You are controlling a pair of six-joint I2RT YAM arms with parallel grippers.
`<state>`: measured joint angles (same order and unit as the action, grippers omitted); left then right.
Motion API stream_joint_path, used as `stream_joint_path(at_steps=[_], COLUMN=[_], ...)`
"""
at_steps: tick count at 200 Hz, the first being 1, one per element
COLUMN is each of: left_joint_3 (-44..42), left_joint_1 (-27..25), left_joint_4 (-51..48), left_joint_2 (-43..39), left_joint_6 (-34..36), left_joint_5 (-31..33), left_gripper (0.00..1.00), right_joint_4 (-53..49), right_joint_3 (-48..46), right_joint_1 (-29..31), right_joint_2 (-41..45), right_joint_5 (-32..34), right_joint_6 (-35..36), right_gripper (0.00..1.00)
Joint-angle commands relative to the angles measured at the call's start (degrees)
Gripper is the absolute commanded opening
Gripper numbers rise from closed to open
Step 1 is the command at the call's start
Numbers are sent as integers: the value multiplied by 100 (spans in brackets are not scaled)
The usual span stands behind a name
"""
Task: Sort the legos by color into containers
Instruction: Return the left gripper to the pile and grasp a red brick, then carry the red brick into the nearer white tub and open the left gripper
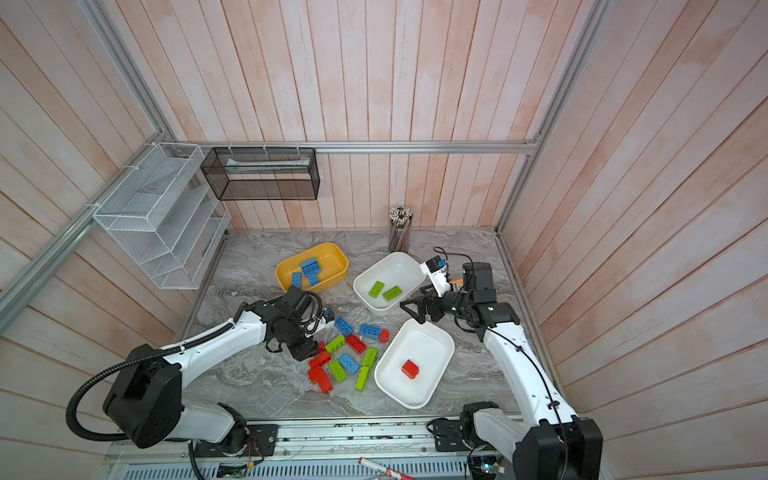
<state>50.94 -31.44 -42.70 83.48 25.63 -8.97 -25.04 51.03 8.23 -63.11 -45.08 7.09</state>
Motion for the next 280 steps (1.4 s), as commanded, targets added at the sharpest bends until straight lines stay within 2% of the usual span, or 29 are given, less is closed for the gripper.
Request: stream_joint_path(at_steps=[1, 65, 112, 146, 180, 201, 214, 232, 253, 280], left_joint_3=[-65, -49, -111, -12, 505, 995, 1205, 1455, 1766, 2028], left_joint_1=[21, 11, 3, -2, -94, -174, -352, -857, -1364, -1869], left_joint_4=[442, 622, 741, 607, -18, -338, -371, -216, 273, 1171], left_joint_2=[175, 579, 713, 692, 494, 159, -53, -126, 118, 610], left_joint_6=[311, 354, 417, 374, 59, -239, -383, -526, -860, -1297], left_joint_5=[-8, -32, -109, -19, 159, -167, -482, -811, -1200, -1206], left_gripper=[58, 49, 37, 22, 22, 22, 22, 23, 23, 23], right_joint_4=[69, 95, 61, -20, -150, -132, -144, -201, -303, -422], right_joint_3=[-75, -149, -250, -255, -156, -100, -60, -19, 73, 208], right_joint_1=[34, 32, 32, 23, -4, -70, -85, -115, -228, -374], right_joint_2=[-62, -72, 38, 115, 106, 103, 80, 26, -46, -58], right_joint_5=[-115, -124, -150, -118, -34, -7, -44, -19, -44, 9], right_joint_6=[18, 24, 7, 20, 108, 100, 142, 186, 228, 264], right_gripper=[98, 98, 98, 98, 98, 98, 98, 98, 98, 98])
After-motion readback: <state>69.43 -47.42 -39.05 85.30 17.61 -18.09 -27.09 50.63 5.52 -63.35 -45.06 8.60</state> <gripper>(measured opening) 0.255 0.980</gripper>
